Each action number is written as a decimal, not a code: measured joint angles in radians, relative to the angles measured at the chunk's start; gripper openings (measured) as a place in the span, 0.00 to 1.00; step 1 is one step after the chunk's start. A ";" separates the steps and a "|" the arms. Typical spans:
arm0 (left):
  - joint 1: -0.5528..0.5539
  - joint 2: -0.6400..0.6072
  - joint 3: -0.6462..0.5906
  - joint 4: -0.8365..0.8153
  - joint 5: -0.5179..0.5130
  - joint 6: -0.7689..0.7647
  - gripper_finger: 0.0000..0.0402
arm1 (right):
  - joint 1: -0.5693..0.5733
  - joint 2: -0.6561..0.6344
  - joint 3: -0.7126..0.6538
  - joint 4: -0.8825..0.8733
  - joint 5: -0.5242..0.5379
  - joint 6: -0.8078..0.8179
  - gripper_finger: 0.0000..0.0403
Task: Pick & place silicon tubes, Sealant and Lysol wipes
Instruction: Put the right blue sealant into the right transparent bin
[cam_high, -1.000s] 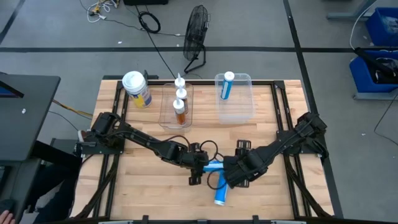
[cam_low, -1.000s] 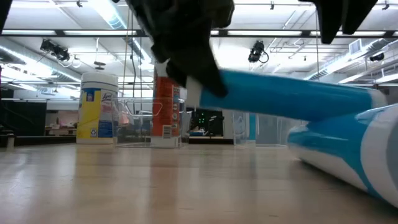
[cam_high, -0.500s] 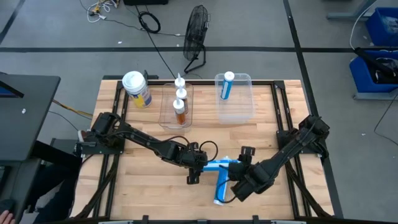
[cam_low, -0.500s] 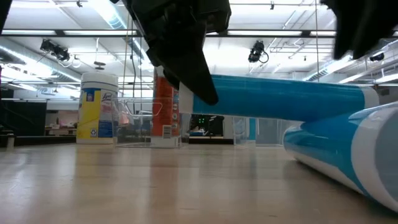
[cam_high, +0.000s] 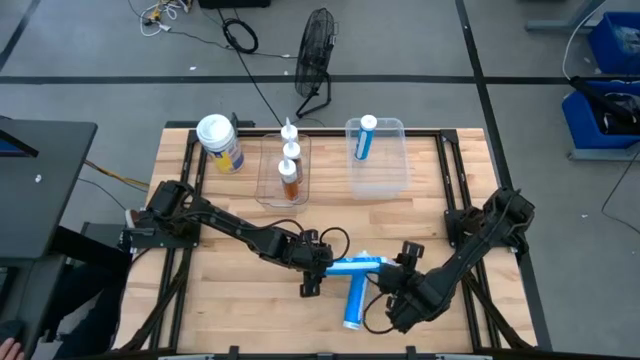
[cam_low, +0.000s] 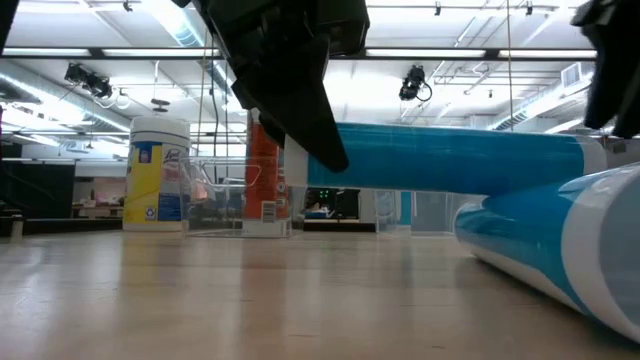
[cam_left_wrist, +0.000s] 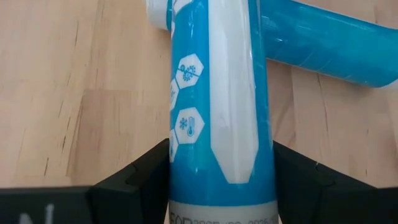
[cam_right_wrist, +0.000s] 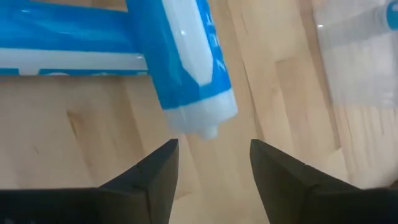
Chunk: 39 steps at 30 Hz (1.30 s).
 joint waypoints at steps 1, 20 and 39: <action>0.000 0.000 0.000 0.000 0.000 0.000 0.55 | 0.014 -0.001 -0.011 0.002 0.011 0.024 0.50; 0.000 0.000 0.000 0.009 0.003 -0.051 0.55 | 0.321 -0.001 -0.303 0.256 0.411 0.646 0.48; 0.001 0.000 0.000 0.009 0.012 -0.044 0.55 | 0.303 -0.001 -0.681 0.862 0.474 0.861 0.52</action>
